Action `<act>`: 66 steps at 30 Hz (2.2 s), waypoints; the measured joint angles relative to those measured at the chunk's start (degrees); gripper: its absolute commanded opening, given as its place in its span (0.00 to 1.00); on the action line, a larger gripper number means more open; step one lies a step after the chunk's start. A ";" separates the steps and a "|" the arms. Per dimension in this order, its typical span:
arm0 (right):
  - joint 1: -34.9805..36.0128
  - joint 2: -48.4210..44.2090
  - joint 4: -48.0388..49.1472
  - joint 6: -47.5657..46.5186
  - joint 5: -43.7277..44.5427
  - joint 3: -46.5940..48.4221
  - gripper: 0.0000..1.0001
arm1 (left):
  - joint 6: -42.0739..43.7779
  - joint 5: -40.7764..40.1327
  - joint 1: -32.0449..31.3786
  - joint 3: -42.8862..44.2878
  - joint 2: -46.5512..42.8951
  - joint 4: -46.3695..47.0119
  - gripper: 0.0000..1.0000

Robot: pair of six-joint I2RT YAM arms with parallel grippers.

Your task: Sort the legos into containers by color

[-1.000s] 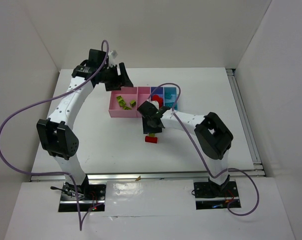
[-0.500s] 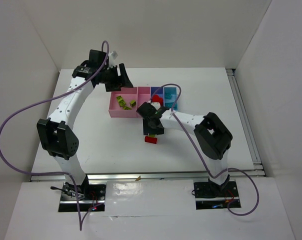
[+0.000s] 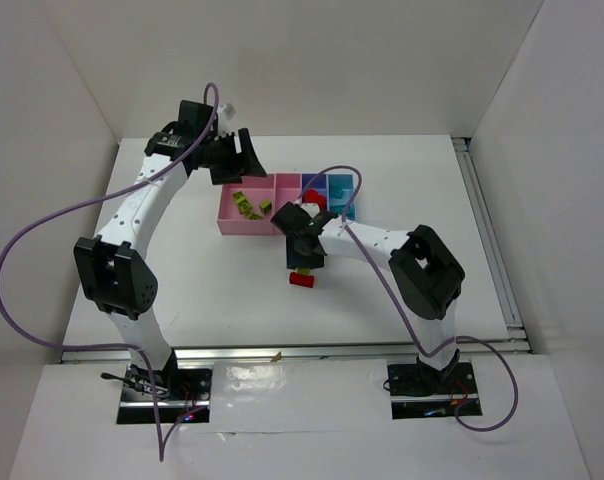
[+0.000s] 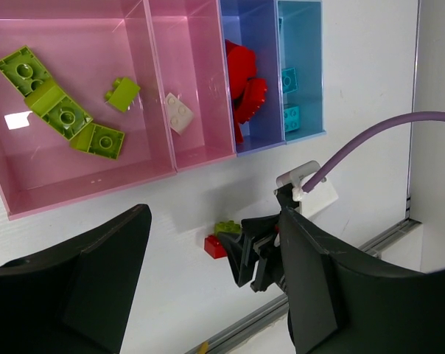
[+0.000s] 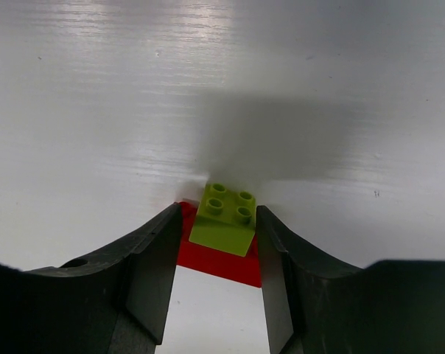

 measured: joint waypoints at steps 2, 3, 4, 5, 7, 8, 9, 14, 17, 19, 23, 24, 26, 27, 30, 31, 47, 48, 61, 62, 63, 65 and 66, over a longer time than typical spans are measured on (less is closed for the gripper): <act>0.04 0.00 -0.02 0.02 -0.17 0.24 0.52 | 0.00 0.02 0.00 -0.07 0.00 0.02 0.81; 0.04 0.00 0.00 0.00 -0.28 0.28 0.52 | 0.00 0.00 0.00 -0.07 0.00 0.07 0.81; 0.04 0.00 -0.04 0.00 -0.39 0.35 0.51 | 0.00 0.00 0.00 -0.07 0.00 0.04 0.81; 0.04 0.02 -0.02 -0.02 -0.52 0.42 0.51 | 0.00 0.02 0.00 -0.07 0.00 0.04 0.81; 0.04 0.20 -0.09 -0.02 -0.81 0.79 0.51 | 0.00 0.02 0.00 -0.07 0.00 0.04 0.81; 0.04 0.37 -0.09 -0.04 -1.01 1.11 0.51 | 0.00 0.00 0.00 -0.07 0.00 0.04 0.81; 0.07 0.63 -0.09 -0.04 -1.29 1.38 0.52 | 0.00 0.02 0.00 -0.07 0.00 0.04 0.81; 0.31 1.88 -0.17 -0.55 -2.14 1.99 0.54 | 0.00 0.00 0.00 -0.31 0.00 0.04 0.81; 0.52 2.91 -0.20 -0.85 -2.27 2.95 0.56 | 0.00 0.00 0.02 -0.42 0.00 0.04 0.81; 0.61 3.10 -0.28 -0.94 -2.27 2.99 0.56 | 0.00 0.02 0.00 -0.42 0.00 0.04 0.81; 0.63 3.23 -0.39 -0.90 -2.25 3.02 0.53 | 0.04 0.02 0.02 -0.42 0.00 0.07 0.81; 0.63 3.23 -0.42 -0.90 -2.25 3.04 0.51 | 0.07 0.02 0.02 -0.42 0.00 0.04 0.81; 0.63 3.26 -0.57 -0.94 -2.19 3.04 0.48 | 0.13 0.00 0.00 -0.42 0.00 0.04 0.81; 0.63 3.28 -0.72 -0.92 -2.08 3.04 0.47 | 0.17 0.02 0.00 -0.42 0.00 0.04 0.81; 0.76 3.28 -1.14 -0.92 -1.70 3.04 0.45 | 0.22 0.02 0.00 -0.42 0.00 0.04 0.81; 0.83 3.28 -1.31 -0.90 -1.62 3.04 0.45 | 0.22 0.02 0.00 -0.42 0.00 0.04 0.81; 1.03 3.74 -1.86 -0.87 -1.55 3.06 0.26 | 0.22 0.02 0.55 -0.42 0.00 0.04 0.81; 1.03 3.74 -1.86 -1.03 -1.53 3.06 0.26 | 0.22 0.02 0.55 -0.42 0.00 0.04 0.81; -3.52 2.69 -5.53 -5.92 -2.29 17.75 0.26 | 5.77 8.68 4.35 -6.38 -1.81 1.14 0.93; -4.50 2.19 -5.53 -6.12 -2.47 18.21 0.26 | 5.97 10.10 5.03 -8.81 -2.78 2.08 0.93; -5.49 1.73 -5.70 -6.34 -2.69 18.73 0.26 | 5.99 11.39 5.49 -11.45 -3.98 2.99 0.93; -7.28 1.36 -5.66 -6.49 -2.69 19.58 0.26 | 5.70 14.03 5.81 -17.00 -6.60 4.55 0.93; -7.80 1.31 -5.73 -6.45 -2.67 19.87 0.26 | 5.38 15.61 5.70 -20.13 -8.09 6.34 0.93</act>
